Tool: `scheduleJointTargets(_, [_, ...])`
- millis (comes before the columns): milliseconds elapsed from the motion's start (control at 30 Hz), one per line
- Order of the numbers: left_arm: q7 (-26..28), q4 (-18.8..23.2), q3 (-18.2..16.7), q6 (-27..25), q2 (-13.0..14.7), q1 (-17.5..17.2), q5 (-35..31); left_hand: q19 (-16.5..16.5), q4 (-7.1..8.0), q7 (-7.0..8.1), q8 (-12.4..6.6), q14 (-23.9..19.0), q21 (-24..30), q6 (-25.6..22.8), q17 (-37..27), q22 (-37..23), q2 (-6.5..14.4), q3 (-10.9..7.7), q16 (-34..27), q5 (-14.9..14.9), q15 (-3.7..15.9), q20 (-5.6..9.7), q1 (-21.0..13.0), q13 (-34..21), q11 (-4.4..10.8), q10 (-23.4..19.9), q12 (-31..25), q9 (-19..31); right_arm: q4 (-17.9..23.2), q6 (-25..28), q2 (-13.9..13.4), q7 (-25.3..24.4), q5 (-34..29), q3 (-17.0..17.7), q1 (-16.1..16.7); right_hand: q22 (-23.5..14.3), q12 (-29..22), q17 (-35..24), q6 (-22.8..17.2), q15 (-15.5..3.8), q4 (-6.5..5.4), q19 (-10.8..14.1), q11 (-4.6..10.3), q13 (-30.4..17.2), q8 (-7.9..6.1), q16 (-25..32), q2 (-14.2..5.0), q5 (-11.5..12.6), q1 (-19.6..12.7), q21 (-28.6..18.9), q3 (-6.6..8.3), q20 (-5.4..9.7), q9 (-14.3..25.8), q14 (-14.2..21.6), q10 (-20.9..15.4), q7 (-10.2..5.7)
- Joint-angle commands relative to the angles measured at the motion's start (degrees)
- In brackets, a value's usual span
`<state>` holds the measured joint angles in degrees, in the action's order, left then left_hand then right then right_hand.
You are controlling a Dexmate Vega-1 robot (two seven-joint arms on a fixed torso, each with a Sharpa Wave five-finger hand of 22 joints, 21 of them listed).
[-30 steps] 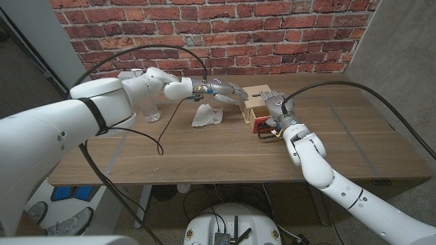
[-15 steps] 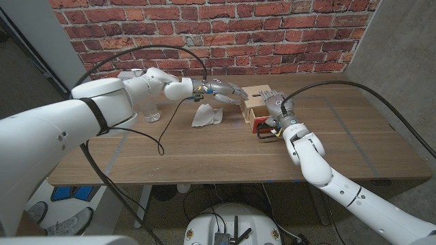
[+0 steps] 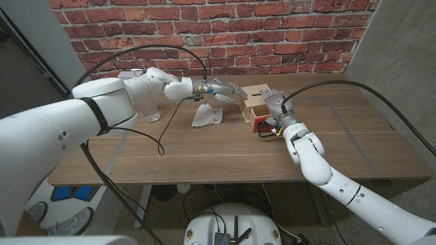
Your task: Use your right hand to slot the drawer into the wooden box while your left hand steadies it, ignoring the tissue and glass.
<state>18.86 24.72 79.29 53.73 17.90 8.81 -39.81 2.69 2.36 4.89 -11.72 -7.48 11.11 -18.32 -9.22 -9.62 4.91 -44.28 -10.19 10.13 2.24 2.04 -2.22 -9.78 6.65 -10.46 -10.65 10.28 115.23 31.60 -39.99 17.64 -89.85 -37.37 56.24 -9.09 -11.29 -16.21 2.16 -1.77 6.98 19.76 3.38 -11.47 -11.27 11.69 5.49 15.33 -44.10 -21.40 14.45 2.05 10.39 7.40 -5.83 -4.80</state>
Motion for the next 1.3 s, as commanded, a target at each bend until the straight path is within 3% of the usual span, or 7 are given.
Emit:
scheduleJointTargets(33, [-0.7, 0.4, -0.3, 0.1, 0.3, -0.2, 0.4, 0.8, 0.04, -0.02, -0.16, -0.6, 0.3, -0.5, -0.1, -0.1, 4.3, -0.65, 0.0, 0.0, 5.93, 6.65, 0.0, -0.2, -0.03, -0.6, -0.4, 0.2, -0.6, 0.1, -0.4, -1.3, 1.1, -0.4, -0.8, -0.1, -0.2, -0.1, -0.5, -0.09, -0.02, 0.6, 0.09, 0.0, -0.41, 0.3, -0.06, 0.7, 0.4, 0.2, -0.01, 0.03, 0.2, 0.5, -0.8, -0.09])
scheduleJointTargets(1300, [-1.0, -0.5, -0.3, -0.6, -0.3, -0.3, 0.8, 1.5, -0.23, -0.25, -0.07, -2.1, 0.2, -1.4, 0.0, -0.1, 4.2, -1.11, 0.1, 0.0, 5.82, 6.88, 0.0, -0.2, -0.32, -2.0, -0.3, 0.2, -5.1, -0.8, -1.1, -4.6, 5.2, -2.6, -5.9, -0.2, -0.1, 0.4, -1.2, -0.30, -0.21, 1.8, 0.20, 0.0, -0.45, 0.5, -0.64, 1.9, 1.1, 1.5, 0.05, 0.03, 0.2, 0.9, -1.2, -0.38])
